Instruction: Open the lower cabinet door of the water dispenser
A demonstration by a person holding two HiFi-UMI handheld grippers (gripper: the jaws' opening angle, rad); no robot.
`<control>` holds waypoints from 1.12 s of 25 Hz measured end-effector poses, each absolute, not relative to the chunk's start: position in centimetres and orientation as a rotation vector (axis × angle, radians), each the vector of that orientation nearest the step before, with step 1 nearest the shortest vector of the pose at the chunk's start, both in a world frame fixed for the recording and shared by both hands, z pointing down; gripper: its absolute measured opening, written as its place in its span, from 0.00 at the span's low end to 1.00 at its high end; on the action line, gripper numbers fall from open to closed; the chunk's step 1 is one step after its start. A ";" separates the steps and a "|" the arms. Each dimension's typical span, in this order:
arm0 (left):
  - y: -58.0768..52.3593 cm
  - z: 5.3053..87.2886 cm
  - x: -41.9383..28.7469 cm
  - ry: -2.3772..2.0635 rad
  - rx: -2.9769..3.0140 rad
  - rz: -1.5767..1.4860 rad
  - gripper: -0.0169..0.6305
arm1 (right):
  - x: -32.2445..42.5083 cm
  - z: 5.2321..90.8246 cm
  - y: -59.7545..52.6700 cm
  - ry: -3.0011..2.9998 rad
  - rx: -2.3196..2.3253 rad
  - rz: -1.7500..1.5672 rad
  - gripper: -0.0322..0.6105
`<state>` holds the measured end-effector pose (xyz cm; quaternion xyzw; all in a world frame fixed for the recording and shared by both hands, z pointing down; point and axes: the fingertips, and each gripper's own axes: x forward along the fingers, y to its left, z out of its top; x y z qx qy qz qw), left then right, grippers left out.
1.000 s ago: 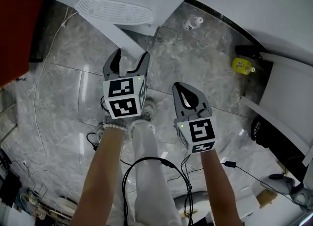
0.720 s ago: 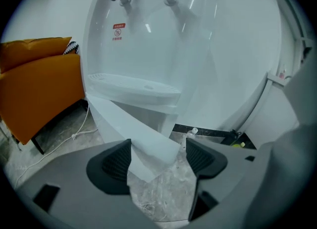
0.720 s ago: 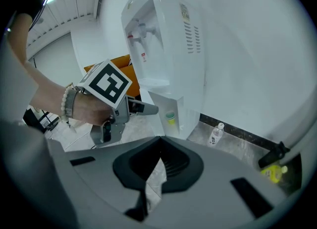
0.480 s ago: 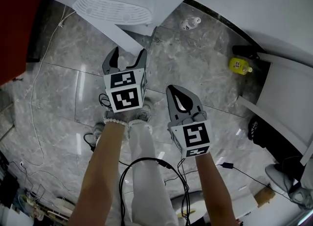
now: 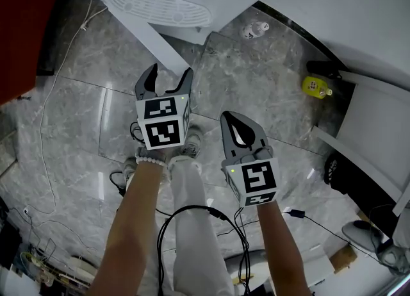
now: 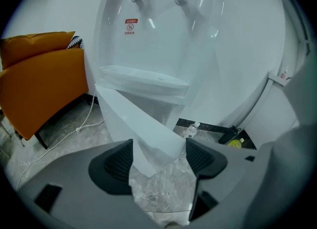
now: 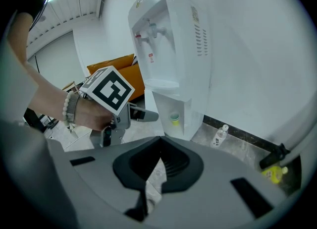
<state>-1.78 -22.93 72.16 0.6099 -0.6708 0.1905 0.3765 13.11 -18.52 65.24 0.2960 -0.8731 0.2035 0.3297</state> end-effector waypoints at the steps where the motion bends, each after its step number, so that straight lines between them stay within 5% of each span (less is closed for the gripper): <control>1: -22.6 72.1 -1.9 -1.715 1.561 0.492 0.56 | 13.0 65.2 -18.4 -2.282 0.775 0.529 0.05; 10: -18.2 71.8 -4.2 -1.717 1.551 0.521 0.53 | 11.3 65.1 -16.7 -2.243 0.771 0.486 0.05; 17: -14.2 71.2 -6.9 -1.753 1.535 0.541 0.41 | 9.6 64.7 -15.2 -2.232 0.766 0.459 0.05; 23: -10.7 70.6 -10.9 -1.843 1.489 0.557 0.21 | 8.2 64.2 -13.7 -2.225 0.791 0.457 0.06; 28: -8.7 70.7 -15.1 -1.892 1.413 0.518 0.19 | 7.2 64.2 -12.3 -2.210 0.781 0.444 0.05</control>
